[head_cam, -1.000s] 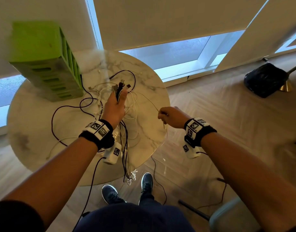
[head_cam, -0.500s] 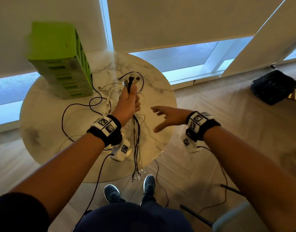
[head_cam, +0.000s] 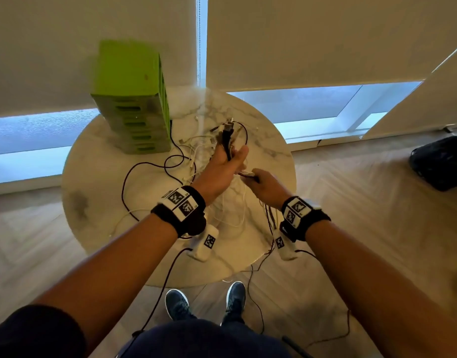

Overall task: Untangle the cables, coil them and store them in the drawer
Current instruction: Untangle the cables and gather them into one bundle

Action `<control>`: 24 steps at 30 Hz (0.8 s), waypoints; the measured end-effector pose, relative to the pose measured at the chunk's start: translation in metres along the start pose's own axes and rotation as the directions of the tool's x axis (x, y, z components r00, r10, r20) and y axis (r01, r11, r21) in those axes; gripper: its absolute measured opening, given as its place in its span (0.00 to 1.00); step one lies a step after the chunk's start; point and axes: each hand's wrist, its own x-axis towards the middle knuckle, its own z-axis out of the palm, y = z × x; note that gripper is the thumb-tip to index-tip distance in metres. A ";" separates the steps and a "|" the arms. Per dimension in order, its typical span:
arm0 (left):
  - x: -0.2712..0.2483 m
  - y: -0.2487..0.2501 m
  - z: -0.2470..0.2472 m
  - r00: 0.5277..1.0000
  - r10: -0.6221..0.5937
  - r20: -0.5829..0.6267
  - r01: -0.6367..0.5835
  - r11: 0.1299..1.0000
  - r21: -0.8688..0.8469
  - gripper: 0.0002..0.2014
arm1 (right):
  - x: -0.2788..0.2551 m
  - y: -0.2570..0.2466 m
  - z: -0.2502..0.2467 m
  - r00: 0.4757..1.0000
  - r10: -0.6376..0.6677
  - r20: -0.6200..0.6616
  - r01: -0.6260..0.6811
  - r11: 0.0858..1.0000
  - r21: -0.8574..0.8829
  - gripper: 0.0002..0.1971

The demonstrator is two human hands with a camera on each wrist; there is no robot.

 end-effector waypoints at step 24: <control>0.050 -0.035 -0.114 0.880 -0.080 -0.467 0.017 0.990 -0.138 0.07 | 0.156 -0.055 0.011 0.786 -0.112 0.608 0.247 0.959 -0.143 0.15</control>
